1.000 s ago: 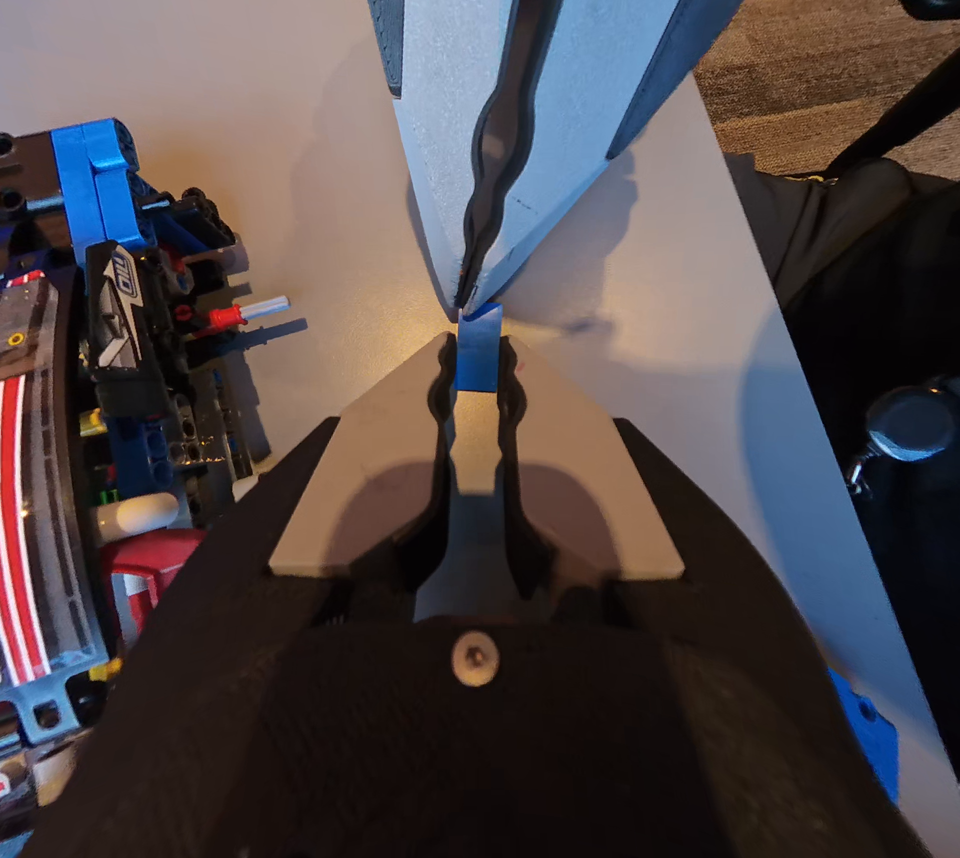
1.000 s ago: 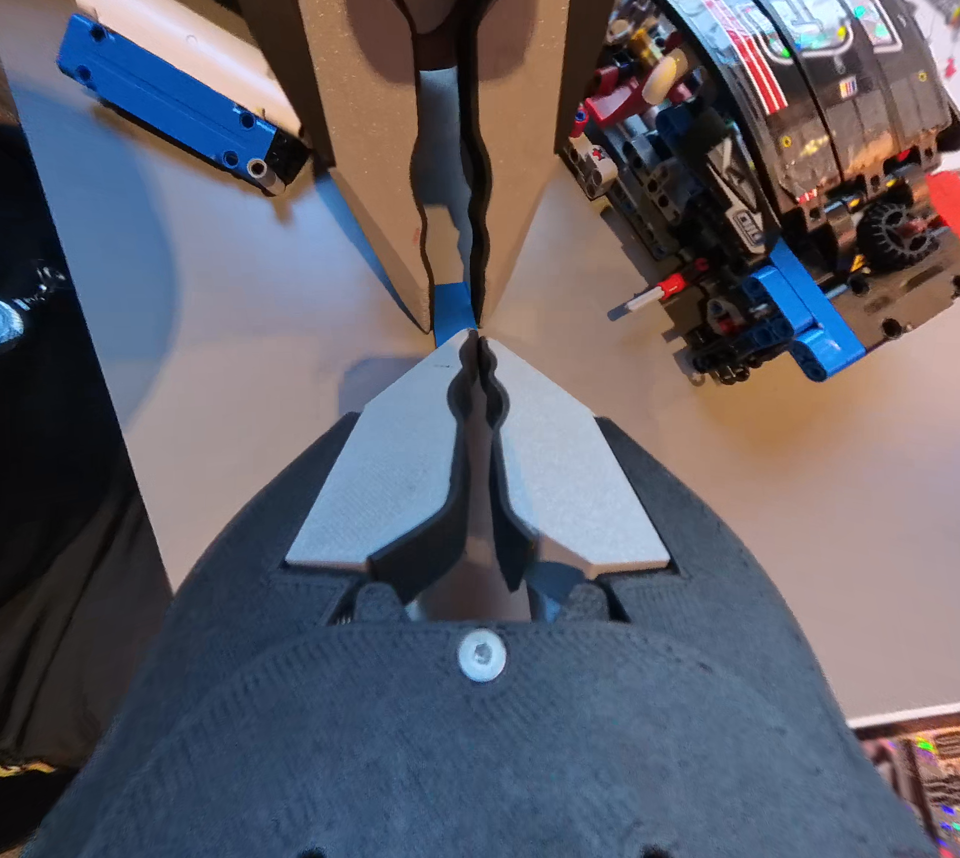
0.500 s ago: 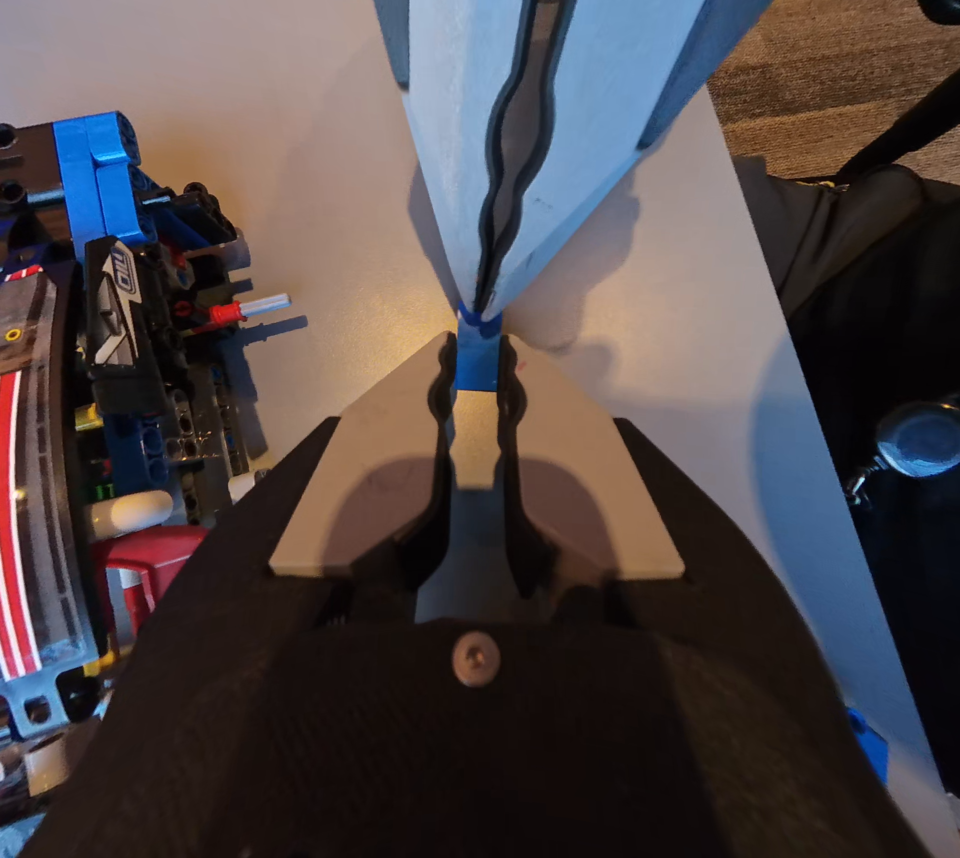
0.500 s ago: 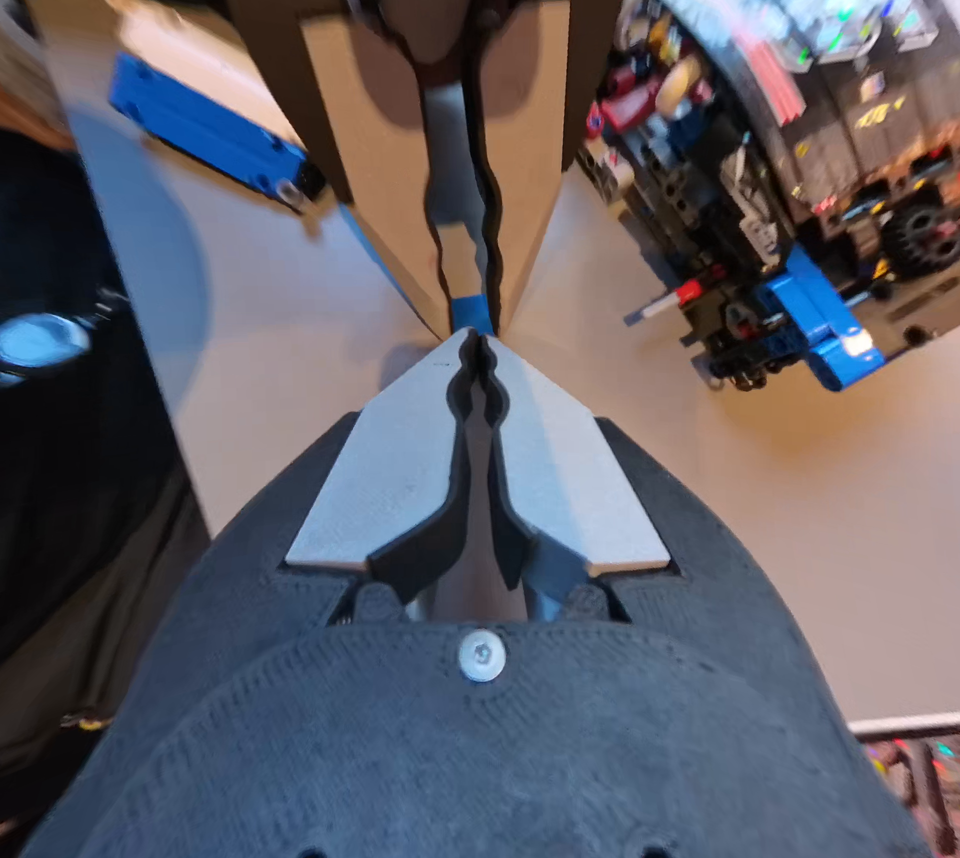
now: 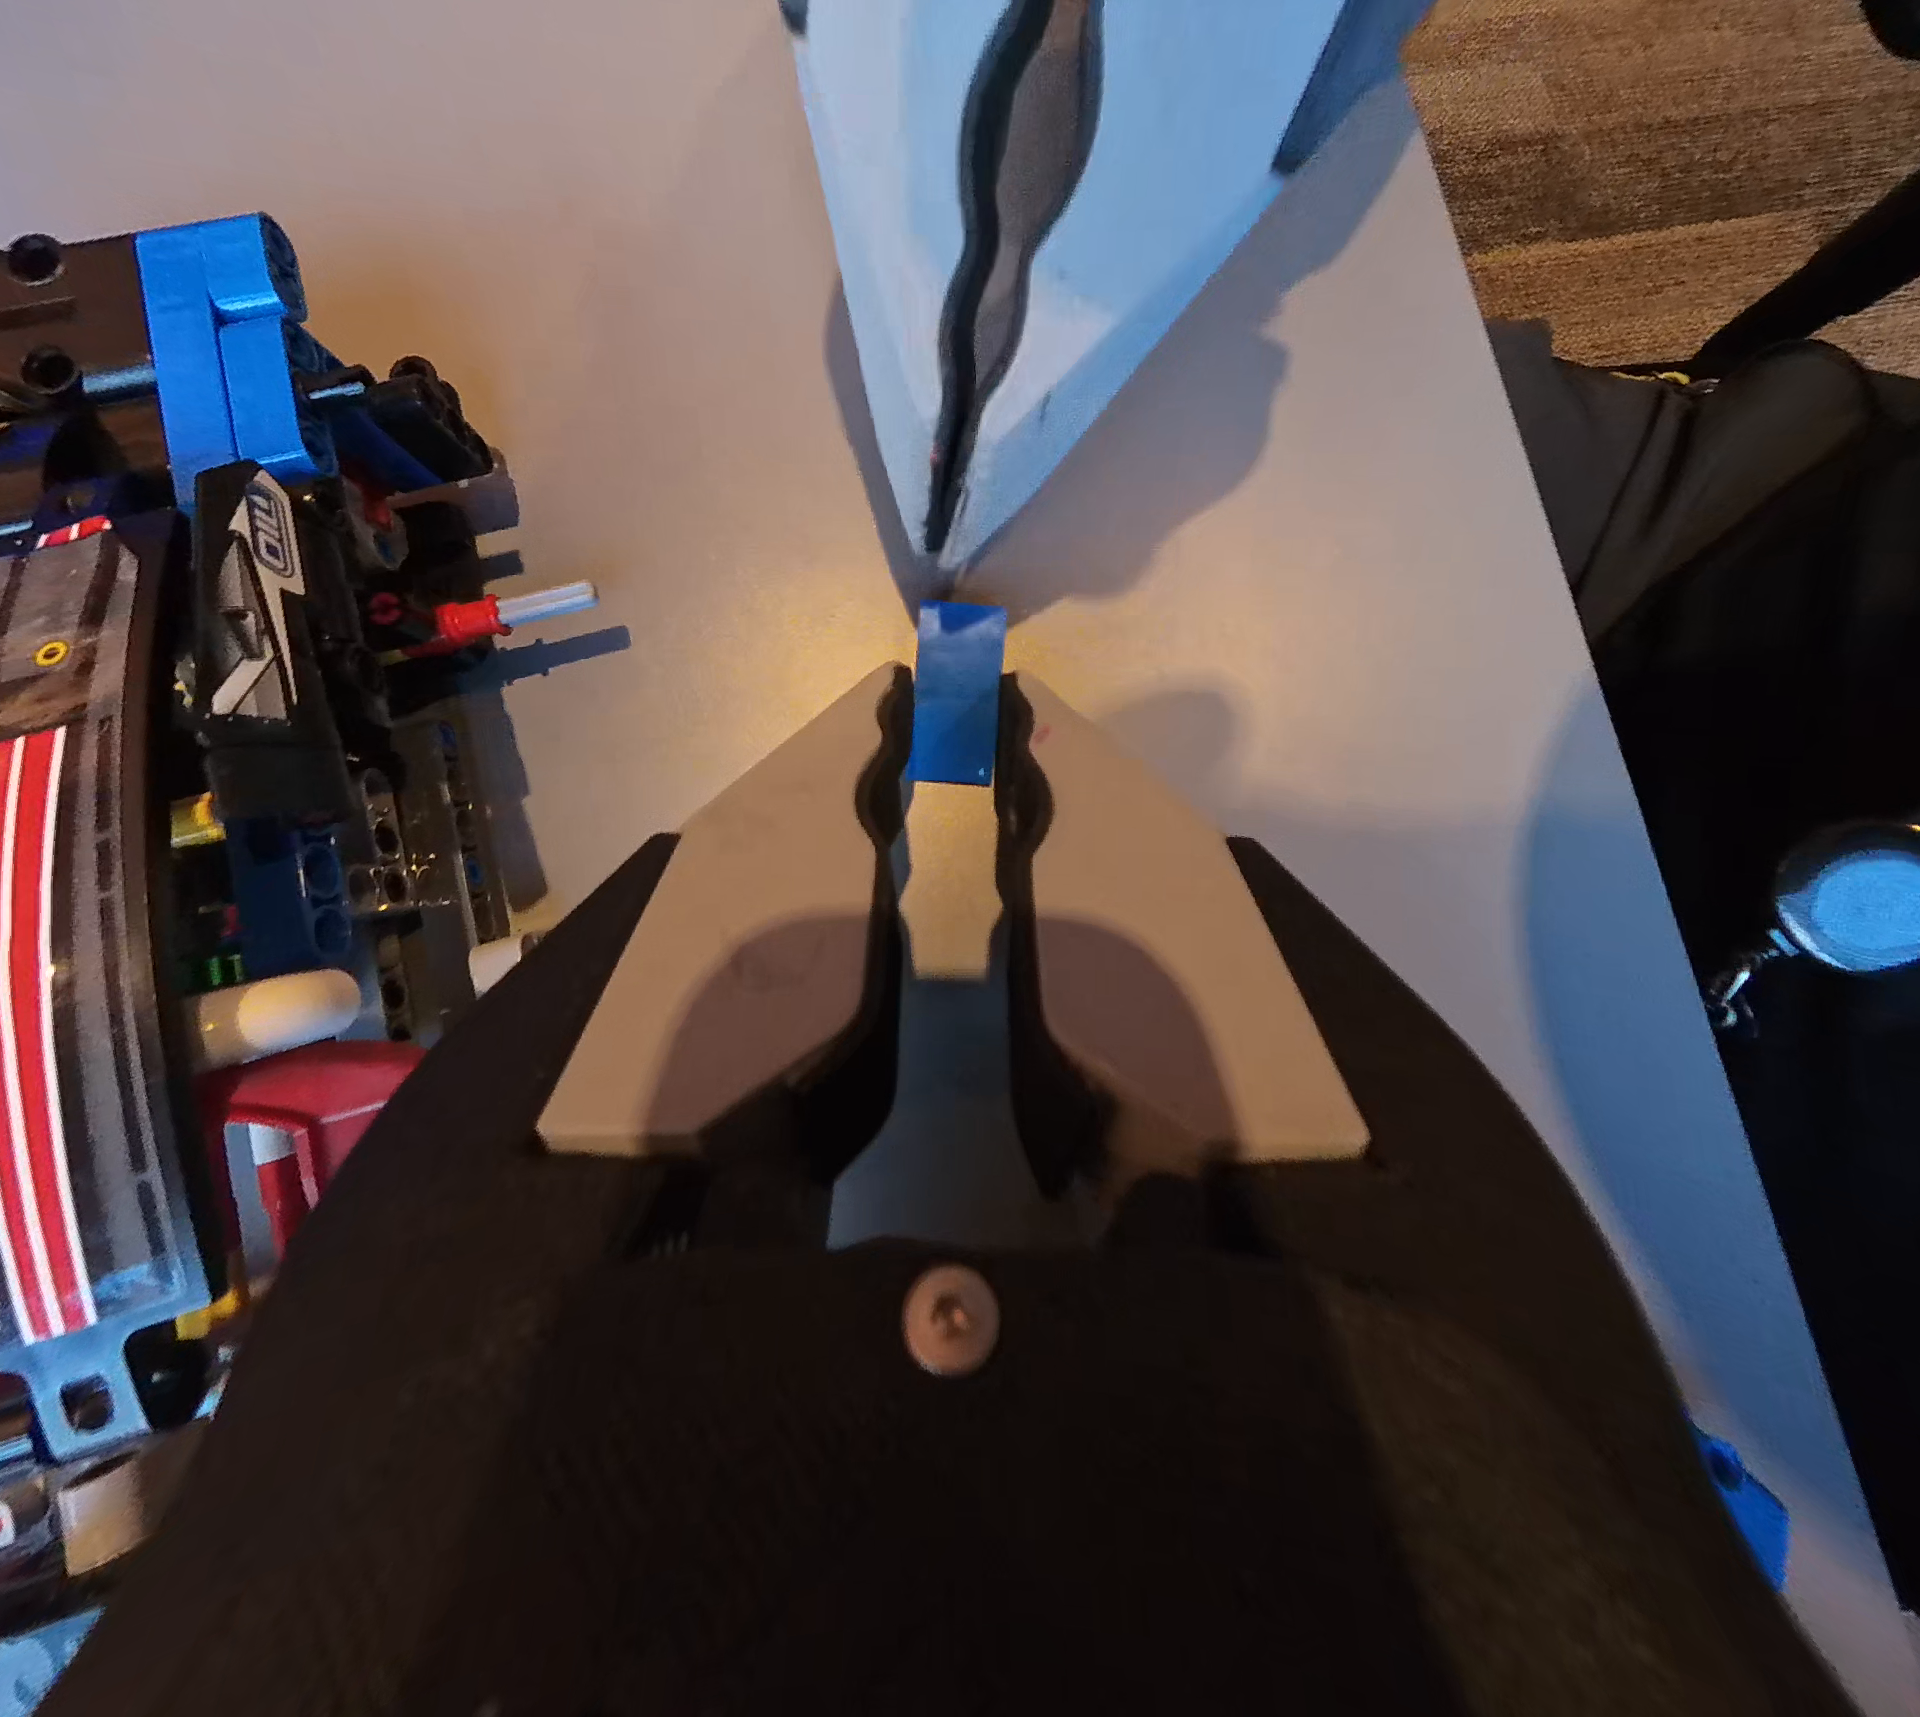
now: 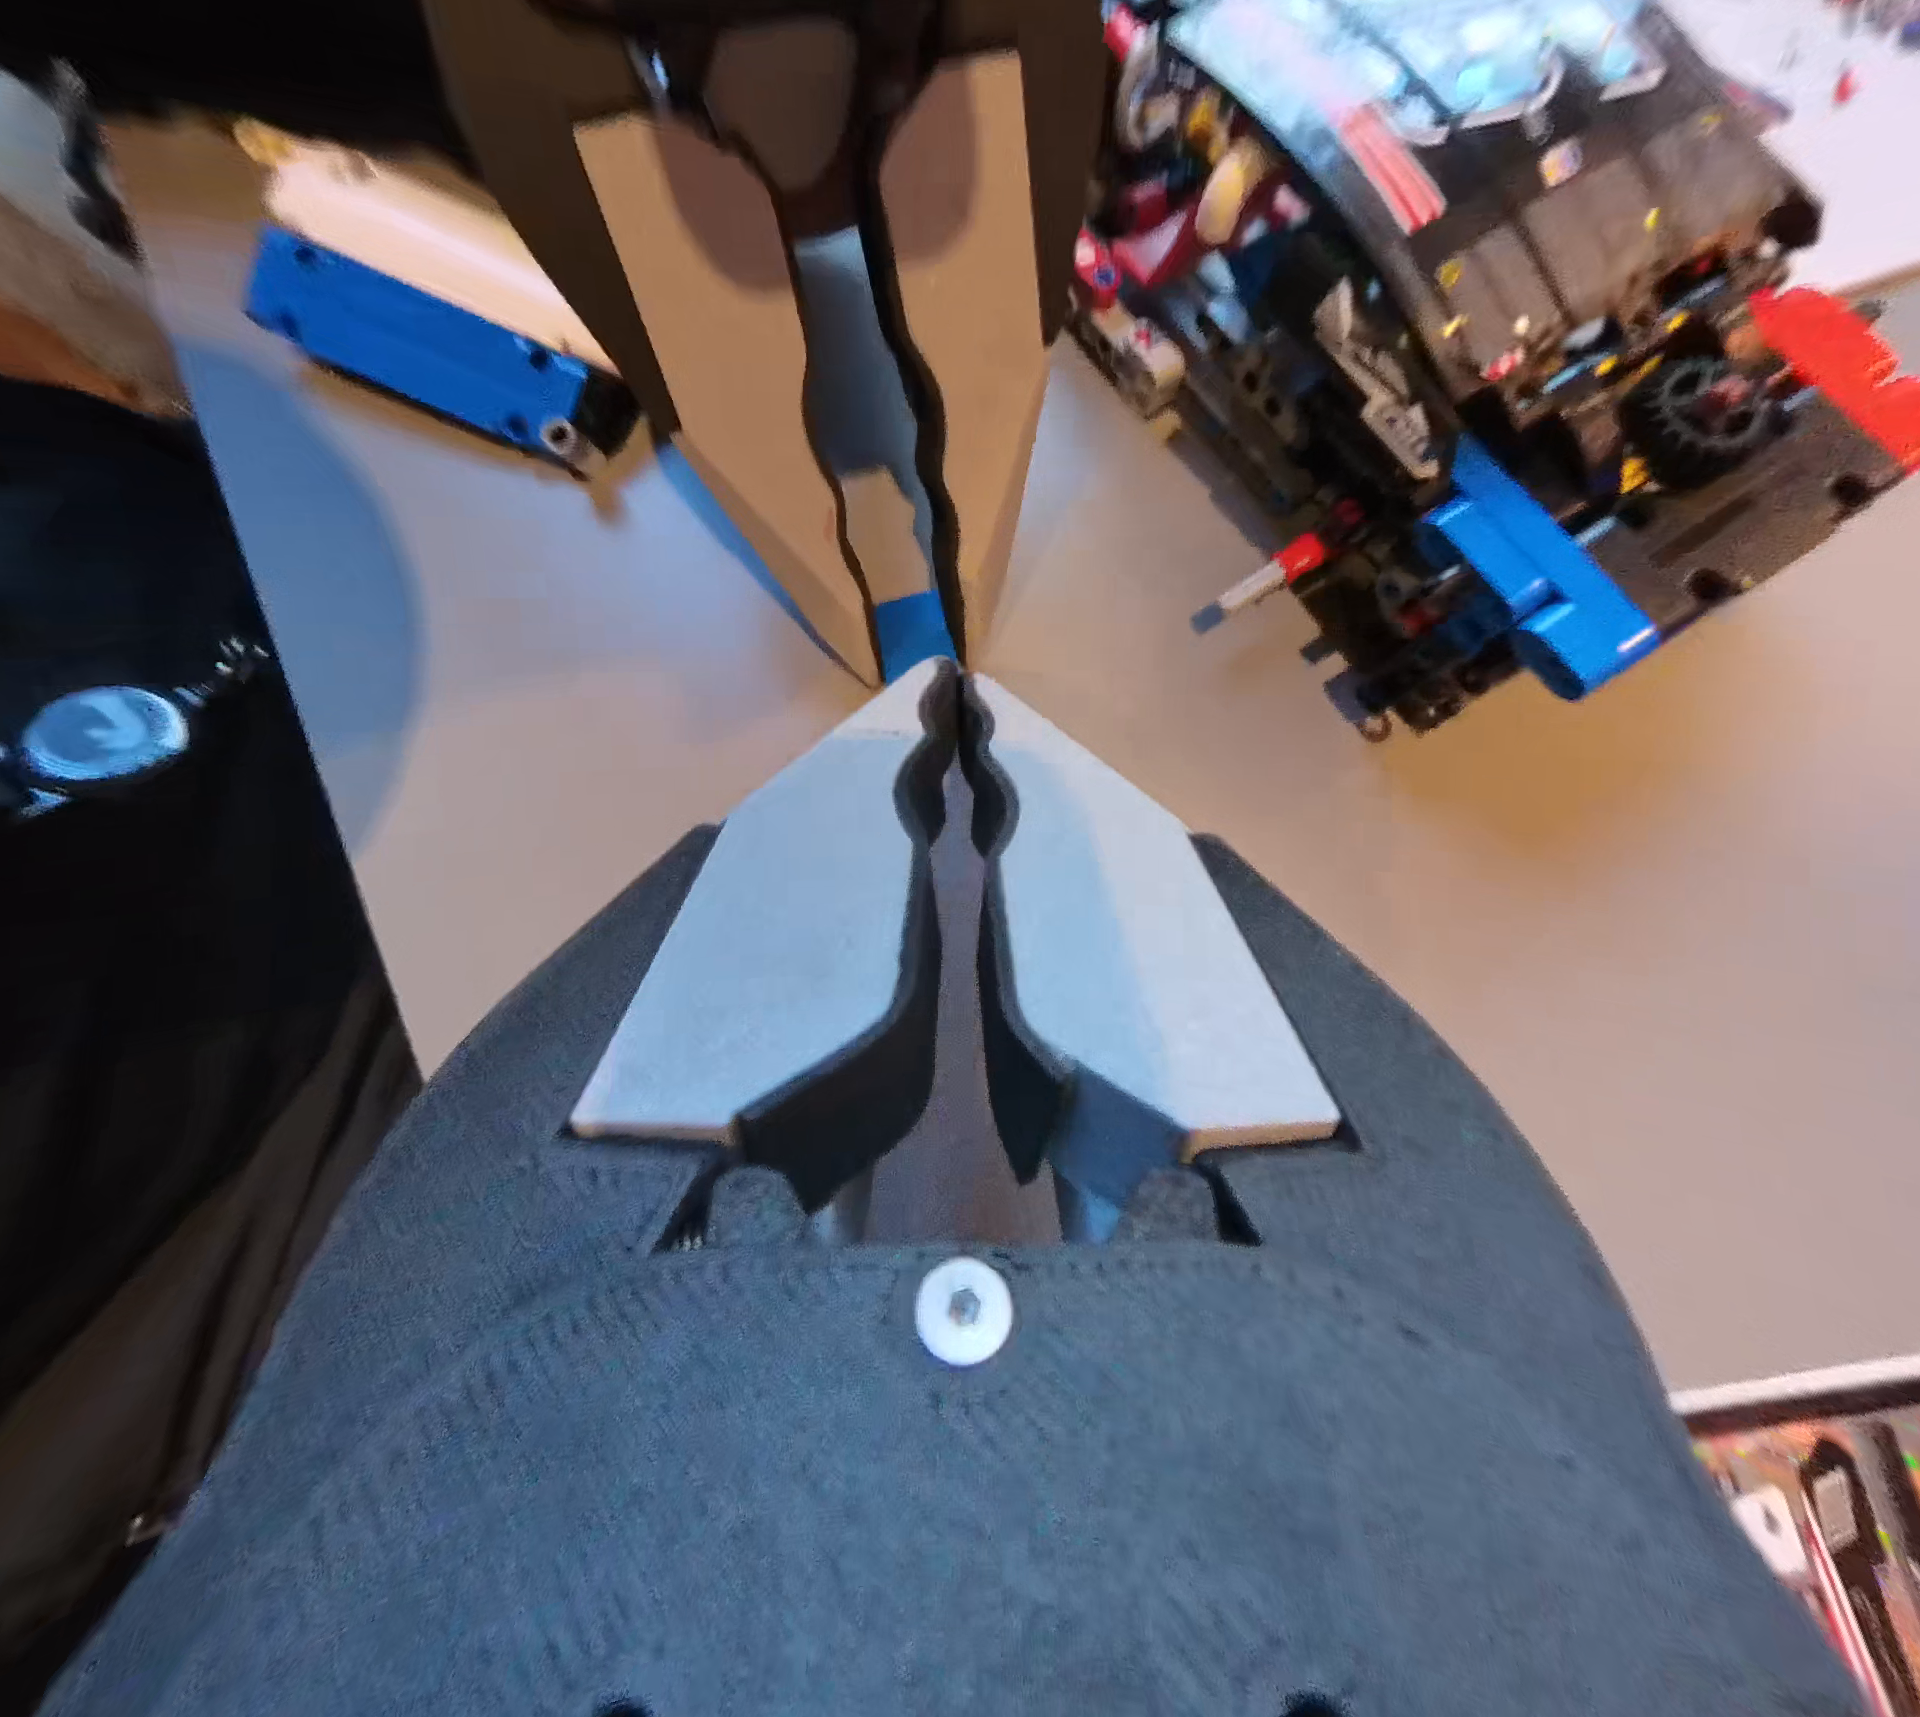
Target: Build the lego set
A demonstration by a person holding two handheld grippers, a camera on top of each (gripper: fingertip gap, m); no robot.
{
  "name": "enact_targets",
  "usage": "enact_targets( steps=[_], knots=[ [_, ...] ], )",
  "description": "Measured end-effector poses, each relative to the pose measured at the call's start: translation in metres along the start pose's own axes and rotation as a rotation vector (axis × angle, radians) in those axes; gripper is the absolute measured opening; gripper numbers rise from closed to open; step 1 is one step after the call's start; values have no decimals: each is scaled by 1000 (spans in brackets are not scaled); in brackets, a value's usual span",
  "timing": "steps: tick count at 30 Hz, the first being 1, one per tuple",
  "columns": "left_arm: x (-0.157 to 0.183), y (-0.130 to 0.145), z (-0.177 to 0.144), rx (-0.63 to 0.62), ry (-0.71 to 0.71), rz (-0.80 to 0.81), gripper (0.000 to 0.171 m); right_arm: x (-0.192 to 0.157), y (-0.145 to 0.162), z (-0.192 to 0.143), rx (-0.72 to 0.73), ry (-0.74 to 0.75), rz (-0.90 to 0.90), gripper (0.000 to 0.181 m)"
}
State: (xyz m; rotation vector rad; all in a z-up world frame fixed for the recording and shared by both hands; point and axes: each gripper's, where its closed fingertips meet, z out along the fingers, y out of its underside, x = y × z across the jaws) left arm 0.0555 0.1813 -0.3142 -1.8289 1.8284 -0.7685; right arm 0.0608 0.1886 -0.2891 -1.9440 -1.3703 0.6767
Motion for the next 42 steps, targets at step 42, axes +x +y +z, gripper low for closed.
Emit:
enact_targets(
  steps=[42],
  knots=[
    [12, -21, -31, 219, 356, -414, 17, -6, -8, 2, 126, 171, -297, 8]
  ],
)
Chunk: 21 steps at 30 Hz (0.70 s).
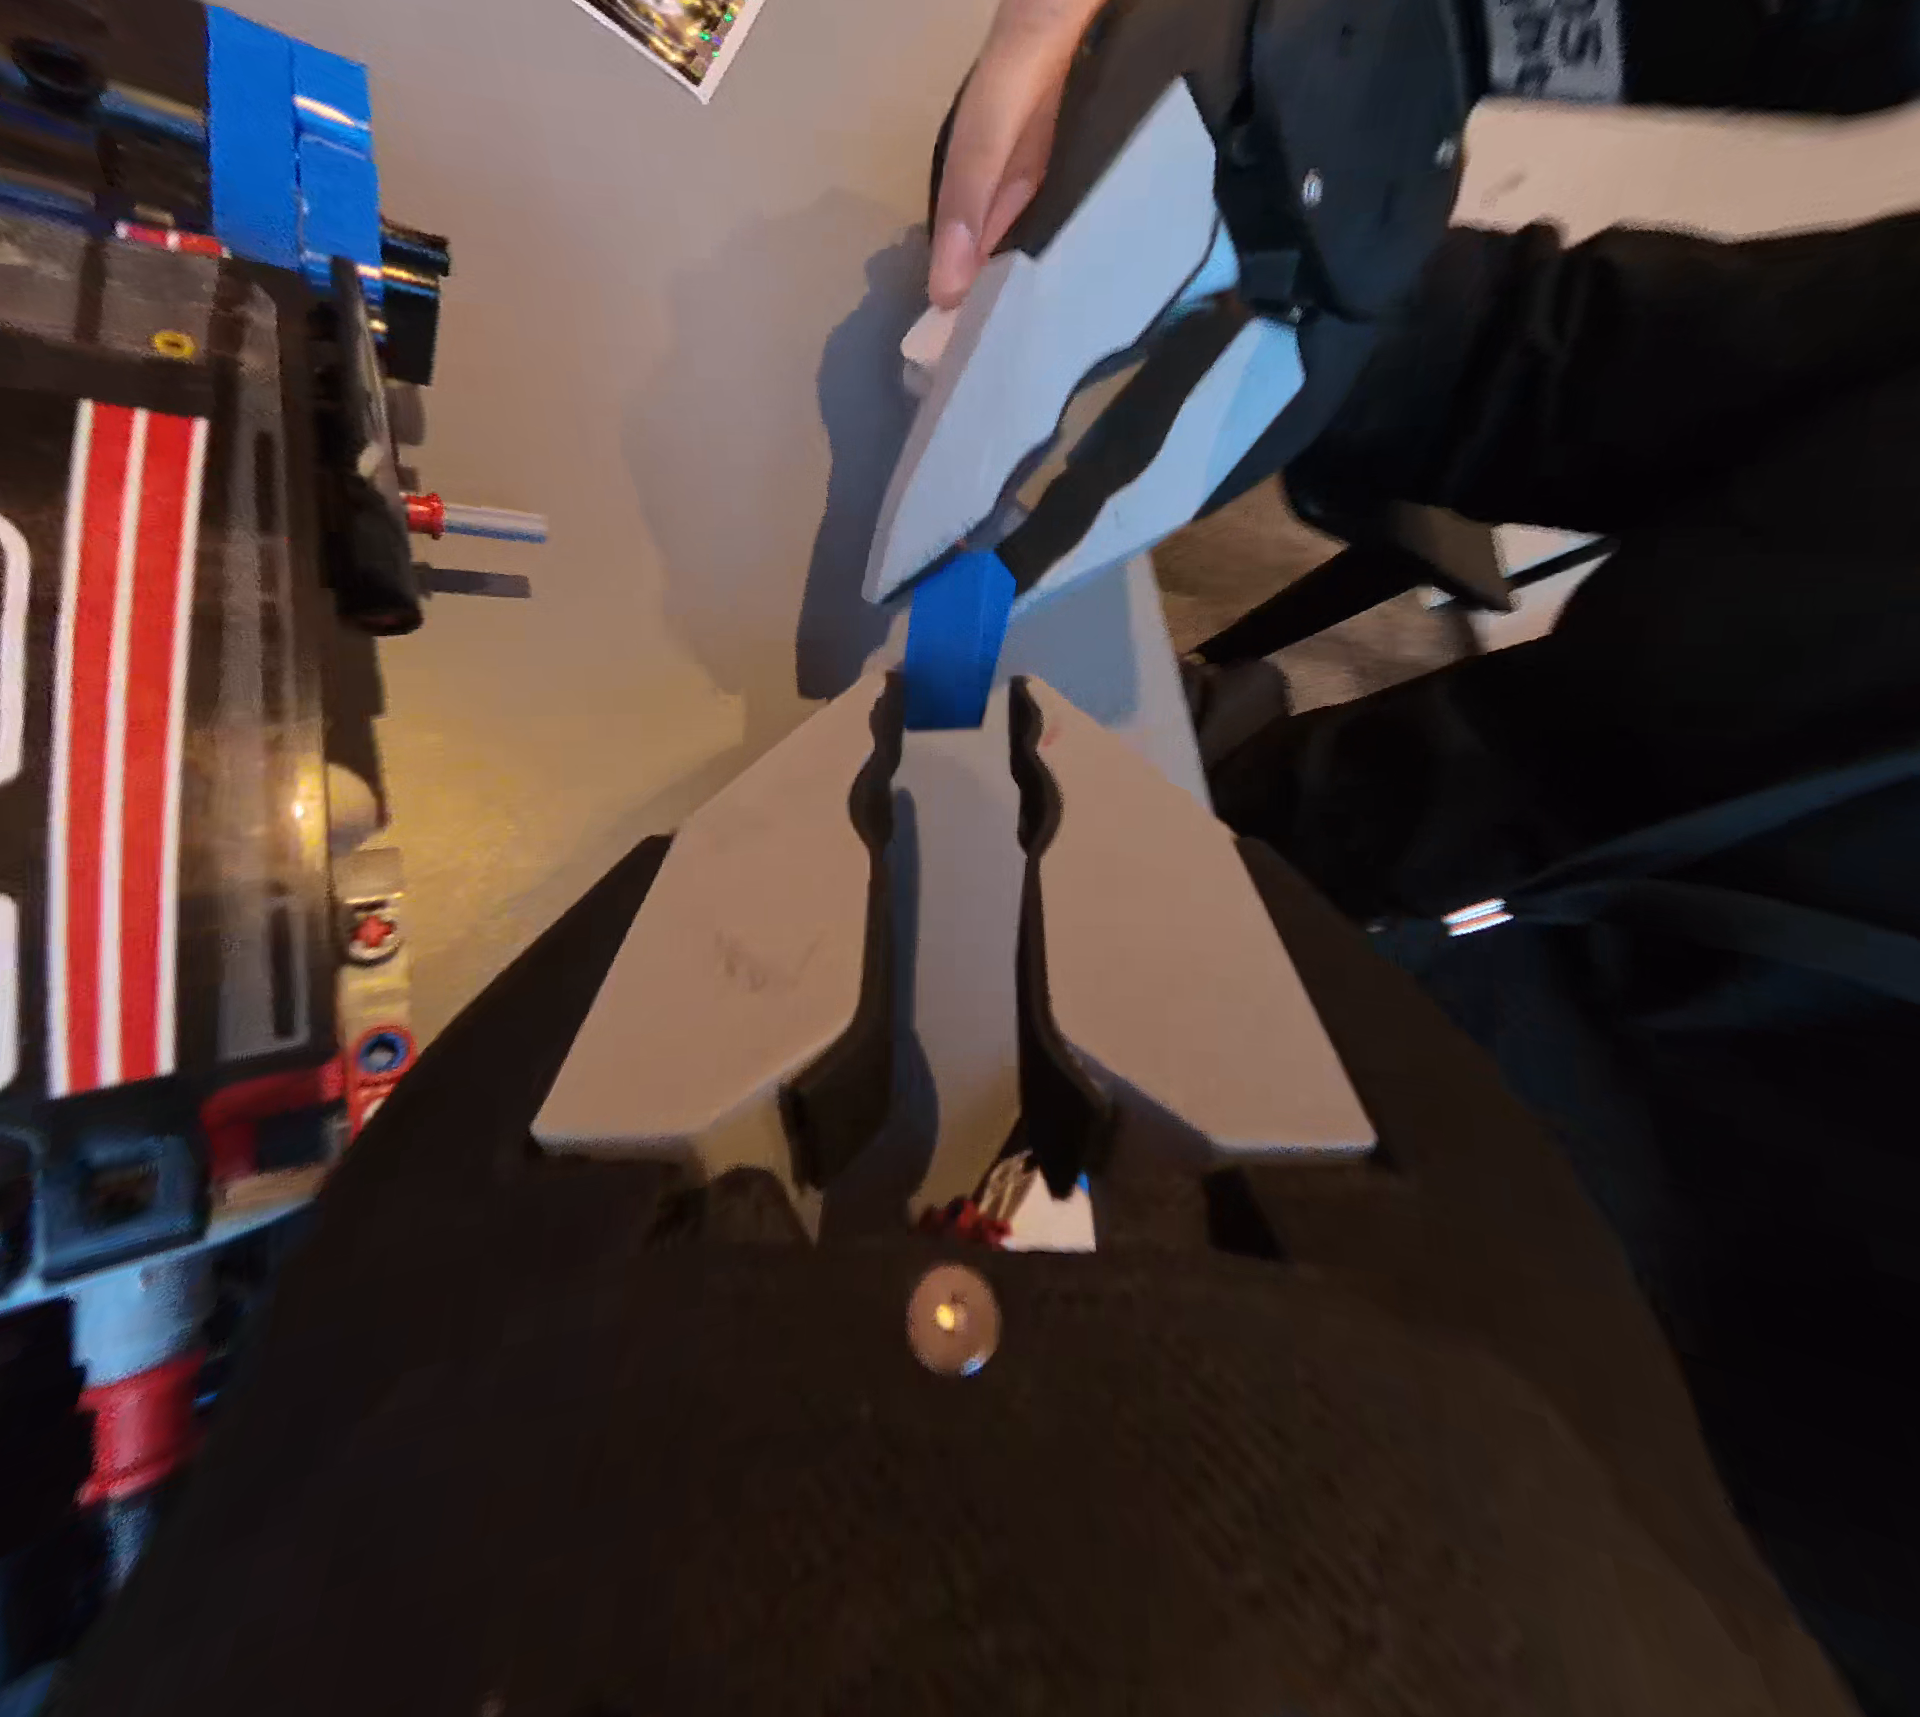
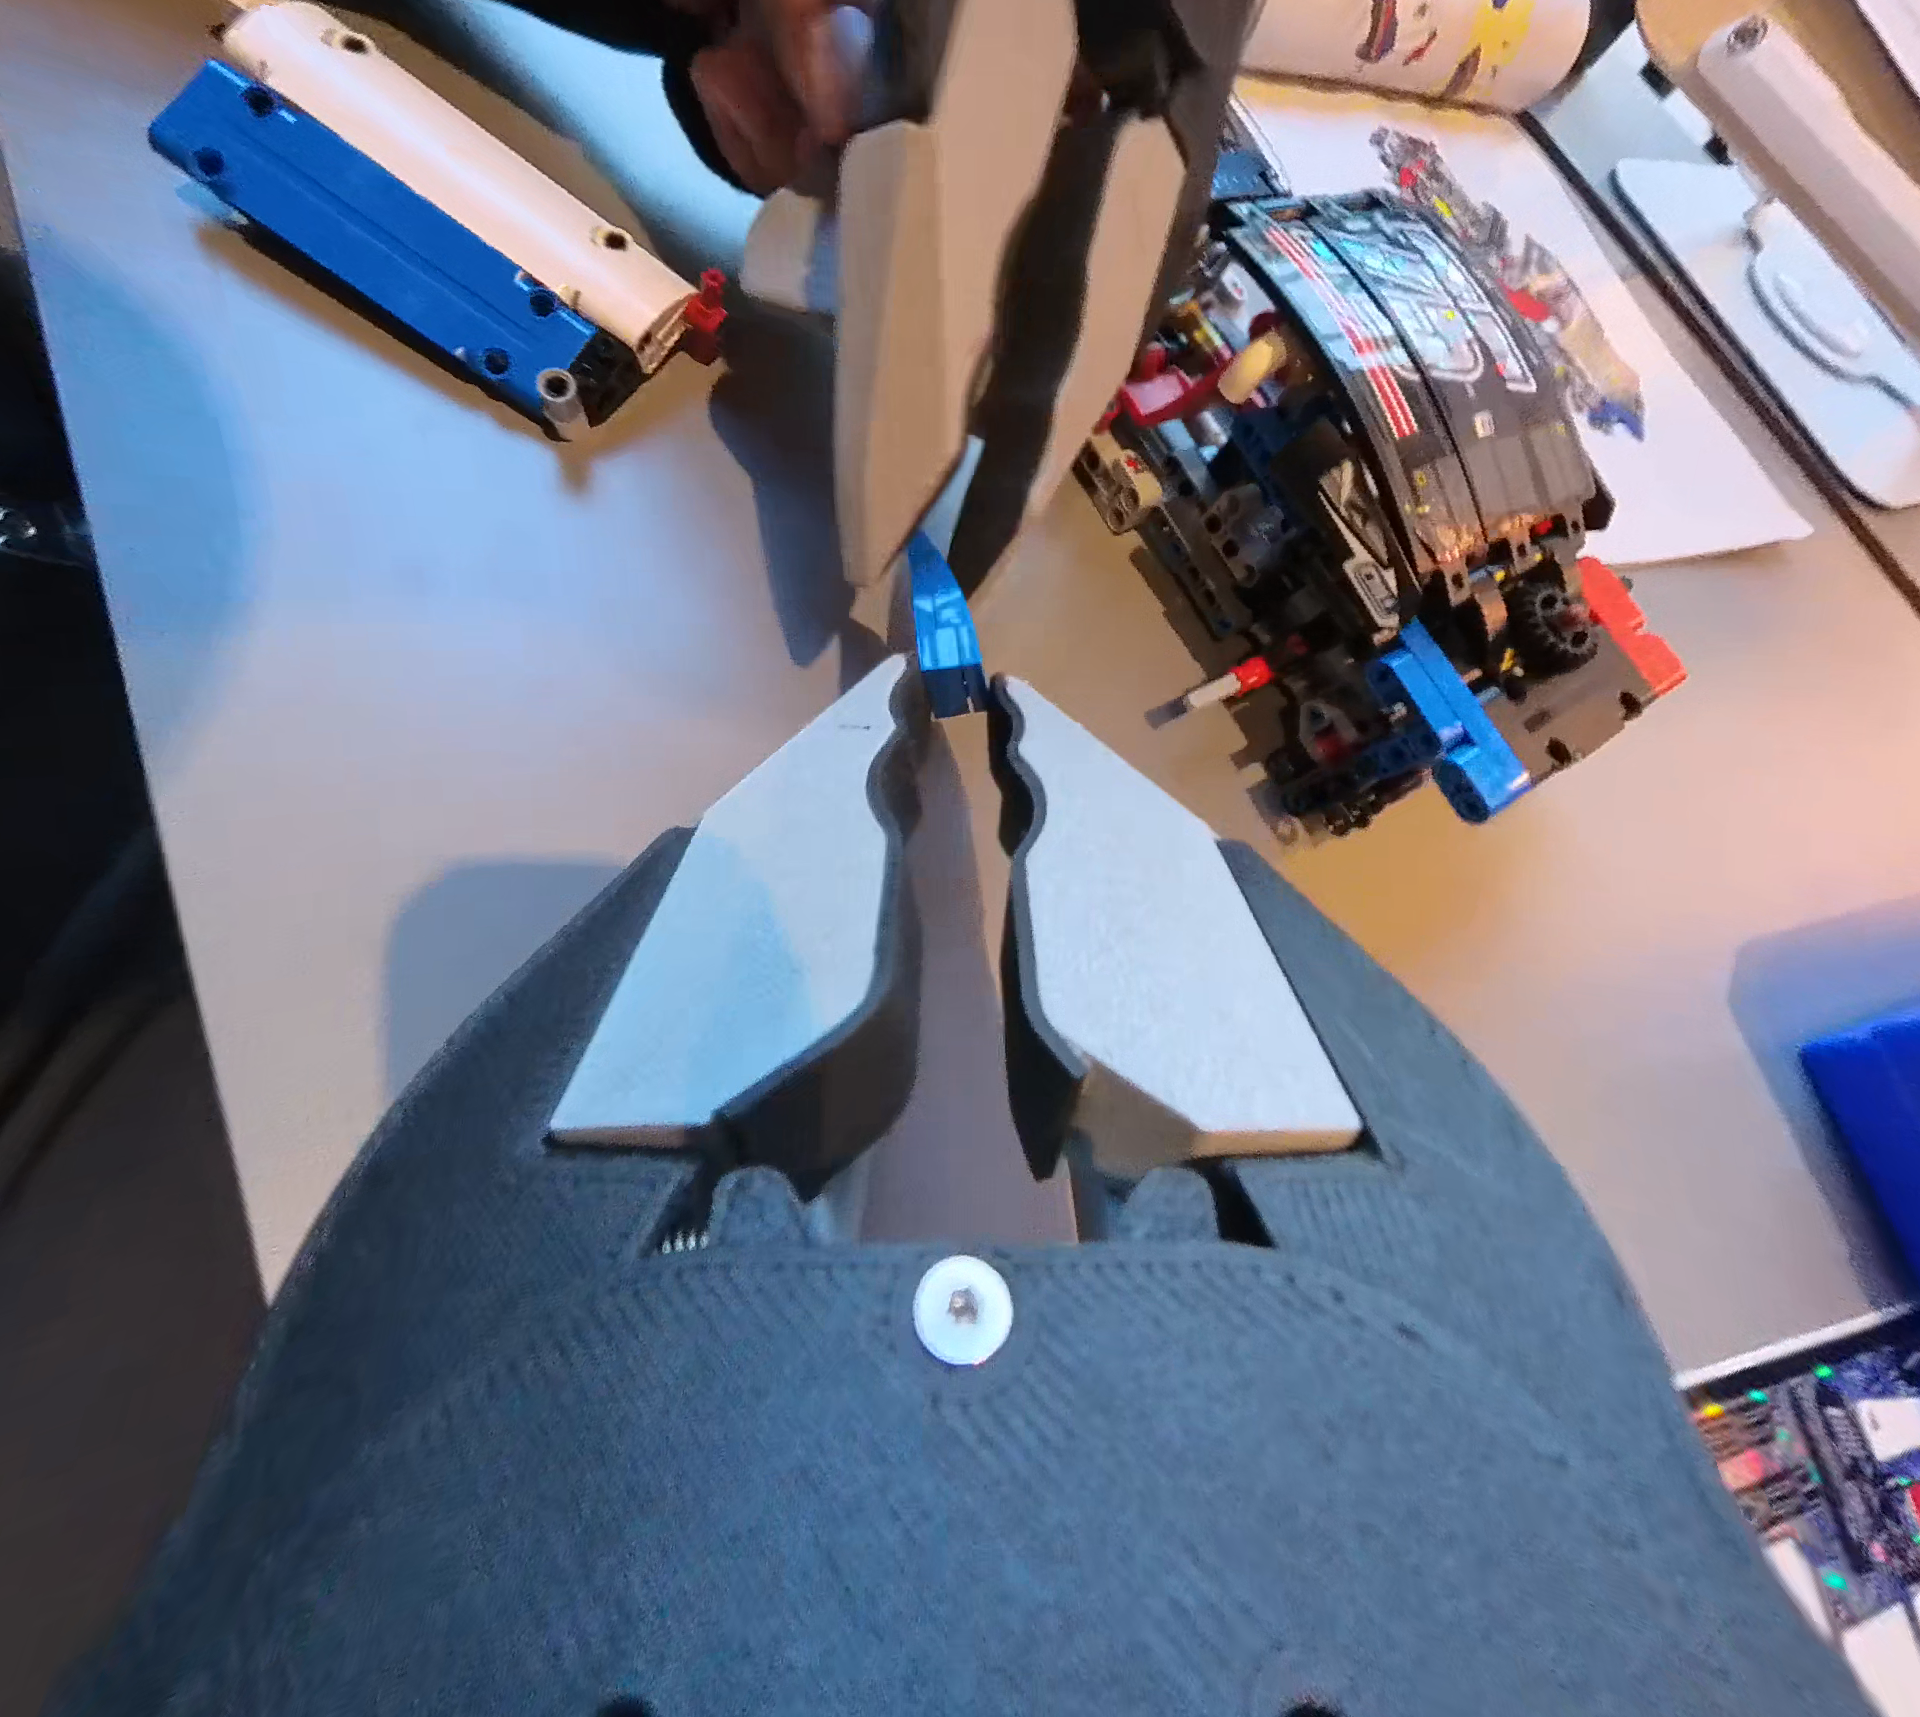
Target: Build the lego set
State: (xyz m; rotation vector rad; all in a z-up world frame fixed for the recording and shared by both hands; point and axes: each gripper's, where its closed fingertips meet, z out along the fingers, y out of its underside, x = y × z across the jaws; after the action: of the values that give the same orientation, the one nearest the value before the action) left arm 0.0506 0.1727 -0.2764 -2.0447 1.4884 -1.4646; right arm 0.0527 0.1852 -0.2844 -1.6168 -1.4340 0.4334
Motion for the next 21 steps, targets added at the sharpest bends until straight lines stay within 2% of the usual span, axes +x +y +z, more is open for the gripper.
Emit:
enact_targets(
  steps=[5, 10, 13, 16, 21],
  knots=[
    [-7, 0, 3, -60, -246, 314, 16, -1, 6, 1, -12, -58, 89, 8],
    [-9, 3, 6, -86, -347, 502, 7, -4, 5, 2, -13, -77, 104, 8],
    [-6, 1, 7, -72, -355, 549, 7, -6, 3, 1, -7, -104, 127, 8],
    [-3, 2, 9, -66, -320, 519, 7, -10, 2, 2, -15, -152, 173, 9],
    [4, -6, 4, 13, -283, 512, 6, -7, -8, -5, 51, -132, 151, 8]
  ],
)
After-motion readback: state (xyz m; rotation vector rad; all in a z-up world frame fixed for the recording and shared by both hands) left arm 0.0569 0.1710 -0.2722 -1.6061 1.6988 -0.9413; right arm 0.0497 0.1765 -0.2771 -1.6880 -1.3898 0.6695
